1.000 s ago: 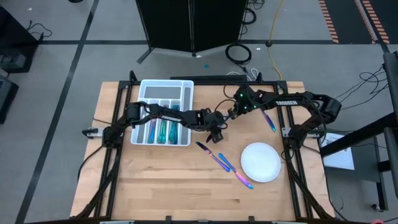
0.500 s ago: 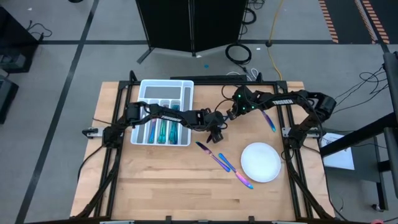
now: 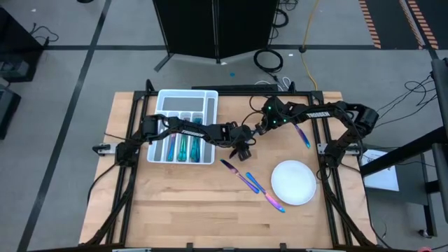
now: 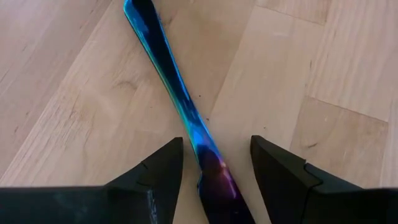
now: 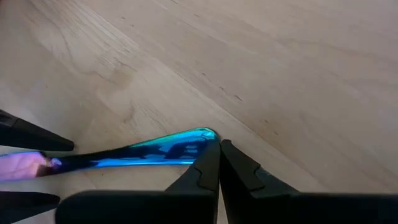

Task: Sort silverware
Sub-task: Put the iridescent knife into the white silverware tray

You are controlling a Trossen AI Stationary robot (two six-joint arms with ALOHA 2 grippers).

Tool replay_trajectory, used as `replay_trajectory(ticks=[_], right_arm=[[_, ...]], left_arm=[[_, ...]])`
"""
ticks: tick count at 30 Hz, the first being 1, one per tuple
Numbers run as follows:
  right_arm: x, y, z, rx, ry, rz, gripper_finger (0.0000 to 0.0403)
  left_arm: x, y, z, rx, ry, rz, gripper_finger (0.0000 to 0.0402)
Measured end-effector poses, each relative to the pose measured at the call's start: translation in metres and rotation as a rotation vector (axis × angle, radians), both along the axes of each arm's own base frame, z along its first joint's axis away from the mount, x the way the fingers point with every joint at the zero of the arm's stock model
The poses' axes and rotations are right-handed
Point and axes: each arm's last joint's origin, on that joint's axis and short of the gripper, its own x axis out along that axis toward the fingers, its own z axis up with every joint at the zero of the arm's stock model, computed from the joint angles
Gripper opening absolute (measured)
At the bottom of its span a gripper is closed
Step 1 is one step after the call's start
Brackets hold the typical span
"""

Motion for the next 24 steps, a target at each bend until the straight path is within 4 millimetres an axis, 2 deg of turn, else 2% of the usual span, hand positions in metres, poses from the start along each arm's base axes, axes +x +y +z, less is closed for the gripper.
replay_trajectory(ticks=[24], right_arm=[[-0.0028,0.002,0.0017,0.017,0.014,-0.005,0.0]], left_arm=[[-0.0002,0.0007,-0.0003,0.0,0.002,-0.001,0.0189]])
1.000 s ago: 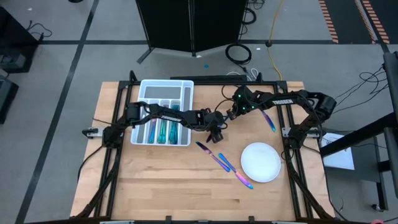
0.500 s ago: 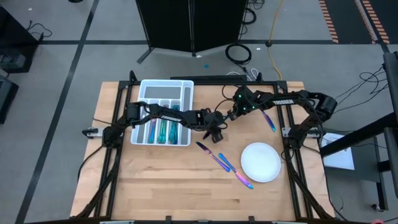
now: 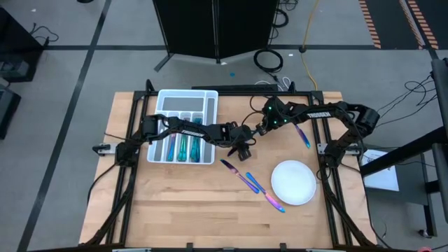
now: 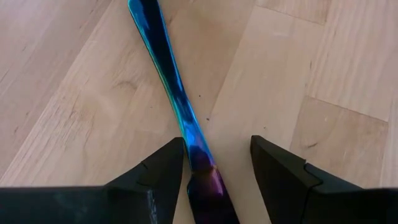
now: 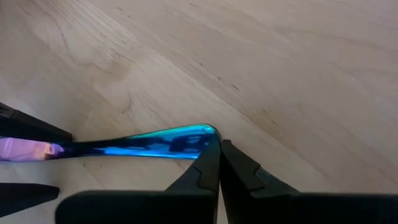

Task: Sort silverware
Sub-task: Put the iridescent knife into the white silverware tray

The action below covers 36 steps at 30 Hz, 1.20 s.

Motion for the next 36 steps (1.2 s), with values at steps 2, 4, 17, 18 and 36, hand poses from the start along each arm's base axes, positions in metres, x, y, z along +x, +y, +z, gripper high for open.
replay_trajectory(ticks=[2,4,17,18,36], right_arm=[[0.0,0.0,0.0,0.0,0.001,0.0,0.0],[0.0,0.0,0.0,0.0,0.001,0.0,0.0],[0.0,0.0,0.0,-0.002,0.002,0.002,0.0],[0.0,0.0,0.0,-0.003,0.002,0.002,0.0],[0.002,-0.002,0.015,-0.097,-0.071,0.038,0.0]], left_arm=[[0.0,0.0,0.0,0.003,0.003,-0.004,0.0187],[0.0,0.0,0.0,0.002,0.007,-0.005,0.0175],[-0.001,0.001,0.0,0.016,0.016,0.009,0.0046],[-0.001,0.001,0.0,0.019,0.017,0.011,0.0044],[0.0,0.007,0.004,0.02,0.036,-0.001,0.0037]])
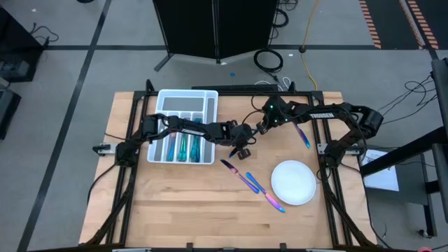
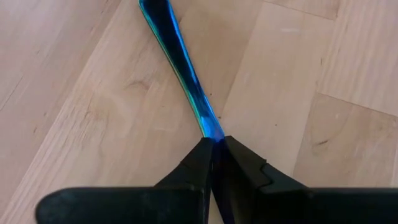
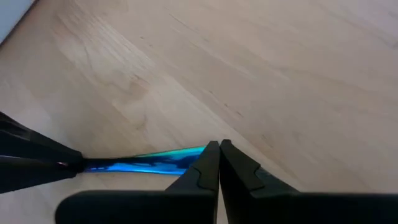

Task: Sort silverware
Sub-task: Put the iridescent knife into the white silverware tray

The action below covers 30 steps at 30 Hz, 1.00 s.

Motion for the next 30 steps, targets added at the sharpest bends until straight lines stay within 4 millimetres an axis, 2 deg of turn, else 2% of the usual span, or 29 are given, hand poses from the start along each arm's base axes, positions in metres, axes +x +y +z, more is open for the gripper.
replay_trajectory(ticks=[18,25,30], right_arm=[[0.004,-0.003,-0.021,0.056,0.049,0.001,0.0],[0.003,-0.002,-0.024,0.079,0.073,-0.009,0.0],[0.002,-0.001,-0.025,0.081,0.078,-0.009,0.0]], left_arm=[[0.0,0.0,0.001,-0.007,-0.002,-0.007,0.0038],[0.001,0.0,0.011,0.024,-0.044,-0.021,0.0039],[0.002,0.0,0.012,0.018,-0.05,-0.029,0.0075]])
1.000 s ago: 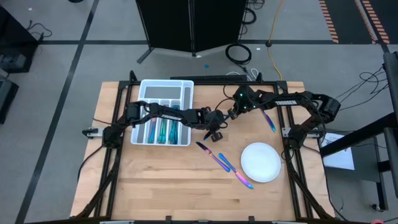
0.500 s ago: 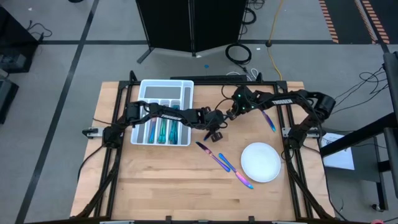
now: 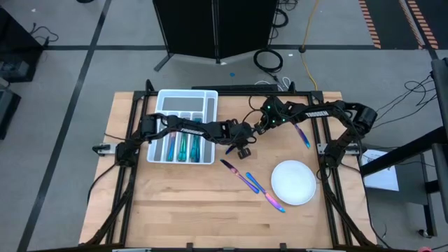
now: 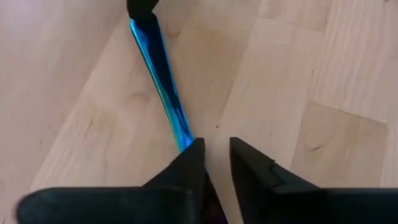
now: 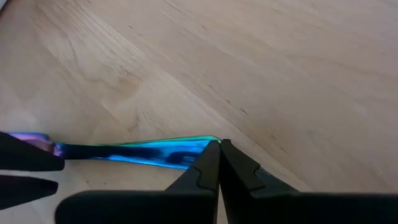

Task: Sort silverware
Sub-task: Put the iridescent knife into the white silverware tray

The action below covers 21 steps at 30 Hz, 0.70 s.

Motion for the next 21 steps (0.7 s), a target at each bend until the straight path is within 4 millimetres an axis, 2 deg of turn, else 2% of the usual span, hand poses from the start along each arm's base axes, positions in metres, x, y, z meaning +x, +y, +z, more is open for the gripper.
replay_trajectory(ticks=[6,10,13,21], right_arm=[[-0.0004,0.0003,-0.0006,0.002,0.004,0.0,0.0],[-0.0004,0.0003,-0.0007,0.002,0.004,0.002,0.0],[-0.0005,0.0004,-0.0009,0.002,0.005,0.002,0.0],[-0.0006,0.0004,-0.0011,0.002,0.006,0.002,0.0]], left_arm=[[0.0004,0.0012,0.0008,0.047,0.0,0.022,0.0162],[0.0004,0.0018,0.0015,0.06,-0.001,0.021,0.0203],[0.0004,0.0018,0.0017,0.066,0.0,0.026,0.0216],[-0.0027,0.0086,0.0008,0.082,0.031,0.054,0.0219]])
